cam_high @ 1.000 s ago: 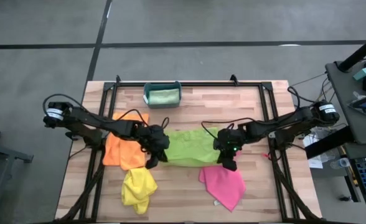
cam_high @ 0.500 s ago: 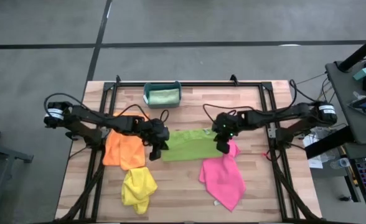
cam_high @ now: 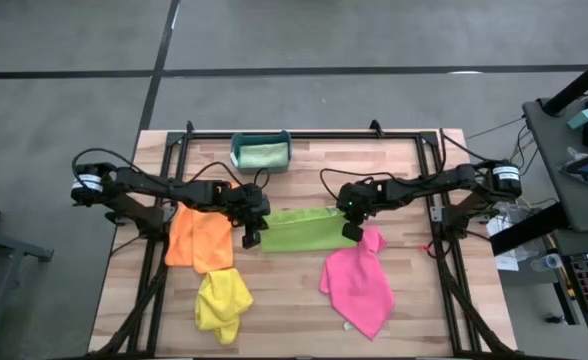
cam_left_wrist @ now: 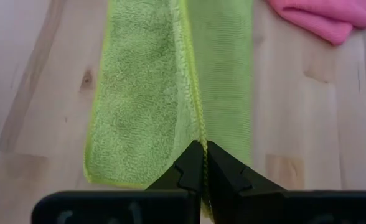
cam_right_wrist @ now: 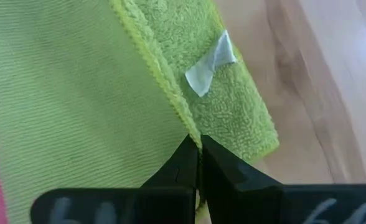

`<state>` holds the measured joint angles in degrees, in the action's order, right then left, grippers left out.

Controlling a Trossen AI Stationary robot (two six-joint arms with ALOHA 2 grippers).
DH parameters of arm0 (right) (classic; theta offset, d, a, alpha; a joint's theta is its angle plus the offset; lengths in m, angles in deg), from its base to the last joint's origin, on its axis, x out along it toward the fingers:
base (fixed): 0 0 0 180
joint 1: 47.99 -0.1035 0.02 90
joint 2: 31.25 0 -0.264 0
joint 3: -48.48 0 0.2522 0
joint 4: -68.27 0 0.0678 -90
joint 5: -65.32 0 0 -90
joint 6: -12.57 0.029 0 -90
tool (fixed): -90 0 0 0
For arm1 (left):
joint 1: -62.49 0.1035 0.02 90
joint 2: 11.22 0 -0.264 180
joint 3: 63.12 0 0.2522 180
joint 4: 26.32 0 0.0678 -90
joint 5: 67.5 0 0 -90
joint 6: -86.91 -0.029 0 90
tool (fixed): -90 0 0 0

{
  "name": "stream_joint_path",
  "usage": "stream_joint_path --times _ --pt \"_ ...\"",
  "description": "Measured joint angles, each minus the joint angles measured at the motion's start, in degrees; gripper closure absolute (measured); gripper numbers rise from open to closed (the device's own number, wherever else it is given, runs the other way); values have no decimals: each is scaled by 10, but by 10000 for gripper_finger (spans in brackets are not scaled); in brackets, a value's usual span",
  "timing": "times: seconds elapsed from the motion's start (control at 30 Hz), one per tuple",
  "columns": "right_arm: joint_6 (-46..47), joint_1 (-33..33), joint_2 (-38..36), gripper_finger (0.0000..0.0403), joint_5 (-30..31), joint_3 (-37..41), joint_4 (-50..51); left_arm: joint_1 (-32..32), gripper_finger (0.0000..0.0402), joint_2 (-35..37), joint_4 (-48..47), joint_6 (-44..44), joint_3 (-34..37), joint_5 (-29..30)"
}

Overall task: Fold microfiber towels
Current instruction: Fold the green towel

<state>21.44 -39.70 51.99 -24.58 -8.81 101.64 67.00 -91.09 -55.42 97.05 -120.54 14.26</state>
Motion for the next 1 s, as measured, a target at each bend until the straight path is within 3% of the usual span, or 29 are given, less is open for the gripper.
stream_joint_path --times 0.47,1.0 --pt "-30 4 -4 394 1 -54 13 11 402 0 5 0 16 78" --pt "-25 21 26 394 43 -56 11 12 402 0 44 1 40 133"
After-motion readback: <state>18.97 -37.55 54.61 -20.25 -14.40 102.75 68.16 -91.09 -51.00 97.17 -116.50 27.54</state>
